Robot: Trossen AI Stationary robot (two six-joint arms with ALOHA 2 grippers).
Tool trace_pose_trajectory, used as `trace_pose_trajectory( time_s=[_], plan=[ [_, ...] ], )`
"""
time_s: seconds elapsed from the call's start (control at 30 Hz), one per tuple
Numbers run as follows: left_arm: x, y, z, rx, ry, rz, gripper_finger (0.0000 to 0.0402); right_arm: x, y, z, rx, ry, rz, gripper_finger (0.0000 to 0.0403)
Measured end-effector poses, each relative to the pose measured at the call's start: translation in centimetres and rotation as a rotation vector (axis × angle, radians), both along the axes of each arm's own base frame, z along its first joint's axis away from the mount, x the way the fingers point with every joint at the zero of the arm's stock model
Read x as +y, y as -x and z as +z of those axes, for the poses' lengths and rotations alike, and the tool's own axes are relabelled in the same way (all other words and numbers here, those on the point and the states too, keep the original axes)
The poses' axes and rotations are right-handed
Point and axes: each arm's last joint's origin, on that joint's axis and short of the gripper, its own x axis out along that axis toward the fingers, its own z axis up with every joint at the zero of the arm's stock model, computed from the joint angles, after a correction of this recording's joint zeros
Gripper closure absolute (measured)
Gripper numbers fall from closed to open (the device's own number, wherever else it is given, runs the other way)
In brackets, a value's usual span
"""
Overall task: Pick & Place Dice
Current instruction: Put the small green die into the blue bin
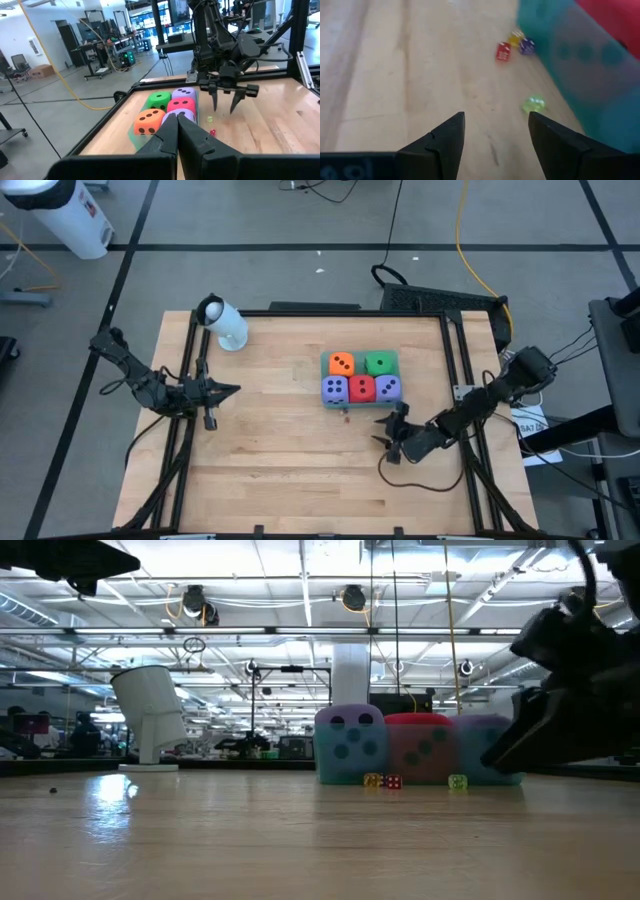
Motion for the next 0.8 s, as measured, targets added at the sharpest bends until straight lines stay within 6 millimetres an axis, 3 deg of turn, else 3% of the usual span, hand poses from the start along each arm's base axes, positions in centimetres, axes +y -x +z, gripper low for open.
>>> trace_pose_trajectory(
  time_s=[0.27,0.57,0.8],
  plan=[
    [0.0,0.0,0.1,-0.009,0.022,0.0,0.0396,-0.7,-0.3,-1.0,-0.005,-0.005,-0.144,0.0193],
    [0.0,0.0,0.1,-0.01,0.026,0.0,0.0396,-1.6,-1.5,-3.6,-0.01,-0.012,-0.228,0.0193],
    [0.0,0.0,0.1,-0.008,0.017,0.0,0.0396,-1.8,-1.4,-3.9,-0.008,0.002,-0.256,0.0198]
  ],
)
